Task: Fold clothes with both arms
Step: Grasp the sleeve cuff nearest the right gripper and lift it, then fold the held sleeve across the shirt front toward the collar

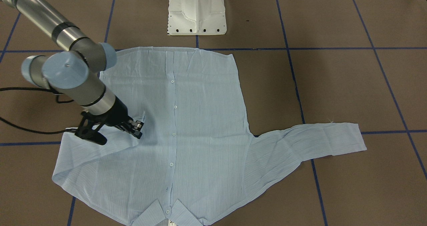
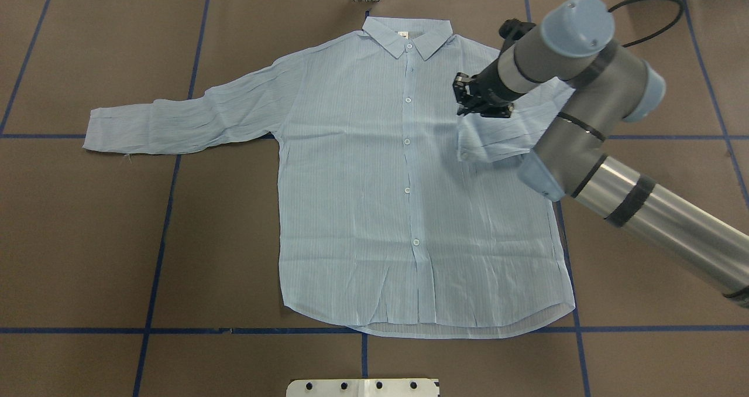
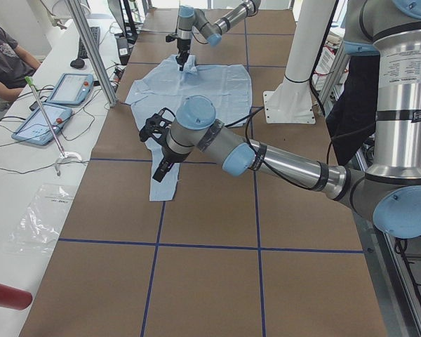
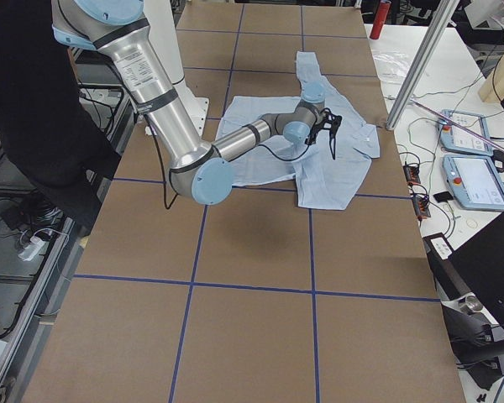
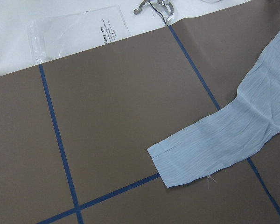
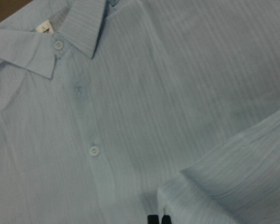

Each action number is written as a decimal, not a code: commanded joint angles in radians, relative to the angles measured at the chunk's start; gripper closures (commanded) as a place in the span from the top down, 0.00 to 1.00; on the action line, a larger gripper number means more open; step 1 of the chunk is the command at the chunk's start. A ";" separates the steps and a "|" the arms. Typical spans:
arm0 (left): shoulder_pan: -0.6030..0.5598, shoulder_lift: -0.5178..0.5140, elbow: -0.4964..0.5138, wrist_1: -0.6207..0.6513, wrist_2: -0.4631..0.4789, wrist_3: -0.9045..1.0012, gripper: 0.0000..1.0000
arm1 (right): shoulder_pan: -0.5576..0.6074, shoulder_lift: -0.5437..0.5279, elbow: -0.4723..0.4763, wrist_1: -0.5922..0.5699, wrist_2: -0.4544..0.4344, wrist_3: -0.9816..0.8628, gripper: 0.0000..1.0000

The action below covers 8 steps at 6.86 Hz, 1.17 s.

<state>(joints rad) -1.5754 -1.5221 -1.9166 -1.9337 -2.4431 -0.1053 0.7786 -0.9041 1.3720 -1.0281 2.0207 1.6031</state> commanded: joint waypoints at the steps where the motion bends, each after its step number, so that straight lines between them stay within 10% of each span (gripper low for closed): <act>1: 0.000 0.005 -0.002 -0.001 0.000 -0.001 1.00 | -0.088 0.272 -0.209 -0.001 -0.149 0.167 0.00; 5: 0.002 0.005 -0.002 -0.002 -0.002 0.003 1.00 | -0.120 0.344 -0.275 0.000 -0.214 0.187 0.00; 6: 0.003 0.005 -0.001 -0.019 -0.002 0.000 1.00 | -0.120 0.358 -0.296 0.000 -0.215 0.187 0.26; 7: 0.015 0.005 0.010 -0.019 0.000 -0.002 1.00 | -0.133 0.405 -0.356 0.000 -0.241 0.187 0.98; 8: 0.065 0.003 0.011 -0.019 0.001 -0.035 1.00 | -0.146 0.412 -0.363 0.000 -0.266 0.187 0.99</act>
<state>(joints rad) -1.5517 -1.5173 -1.9097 -1.9510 -2.4437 -0.1150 0.6463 -0.5132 1.0347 -1.0278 1.7820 1.7901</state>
